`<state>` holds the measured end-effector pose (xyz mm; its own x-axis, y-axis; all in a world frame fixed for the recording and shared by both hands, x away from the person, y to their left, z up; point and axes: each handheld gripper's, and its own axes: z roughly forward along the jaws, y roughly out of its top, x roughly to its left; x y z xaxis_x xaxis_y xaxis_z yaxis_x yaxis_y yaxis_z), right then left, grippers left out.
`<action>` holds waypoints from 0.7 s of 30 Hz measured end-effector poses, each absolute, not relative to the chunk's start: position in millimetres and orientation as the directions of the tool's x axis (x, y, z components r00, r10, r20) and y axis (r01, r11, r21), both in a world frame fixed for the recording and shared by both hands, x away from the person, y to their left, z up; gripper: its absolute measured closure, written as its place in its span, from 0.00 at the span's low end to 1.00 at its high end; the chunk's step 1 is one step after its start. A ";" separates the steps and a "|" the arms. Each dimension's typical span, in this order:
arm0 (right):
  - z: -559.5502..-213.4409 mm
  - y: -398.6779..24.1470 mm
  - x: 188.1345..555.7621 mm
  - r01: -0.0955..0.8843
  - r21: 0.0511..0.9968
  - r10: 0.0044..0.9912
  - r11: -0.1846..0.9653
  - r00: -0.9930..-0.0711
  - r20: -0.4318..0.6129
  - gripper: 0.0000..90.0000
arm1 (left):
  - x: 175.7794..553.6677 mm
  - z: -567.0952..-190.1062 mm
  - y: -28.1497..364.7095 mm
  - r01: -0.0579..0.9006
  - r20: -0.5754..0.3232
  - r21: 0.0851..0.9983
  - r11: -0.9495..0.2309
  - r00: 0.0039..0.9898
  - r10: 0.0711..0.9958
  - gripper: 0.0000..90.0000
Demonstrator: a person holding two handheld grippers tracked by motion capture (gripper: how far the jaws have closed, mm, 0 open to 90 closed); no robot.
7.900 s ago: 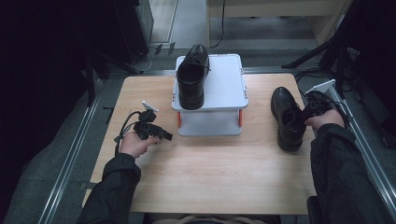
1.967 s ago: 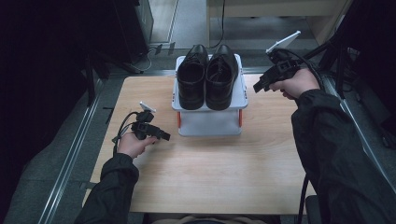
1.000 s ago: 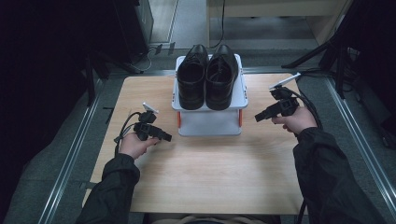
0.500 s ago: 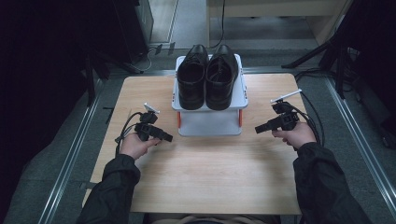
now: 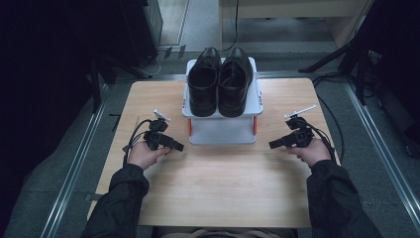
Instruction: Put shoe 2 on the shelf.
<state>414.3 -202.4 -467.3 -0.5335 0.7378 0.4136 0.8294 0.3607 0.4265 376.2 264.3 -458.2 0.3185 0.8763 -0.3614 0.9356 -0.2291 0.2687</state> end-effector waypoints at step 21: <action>-481.5 -199.4 404.8 0.808 0.439 0.747 0.392 -0.558 0.361 0.55 | 376.4 -458.8 262.0 0.933 -0.351 0.269 -0.237 0.325 0.878 0.48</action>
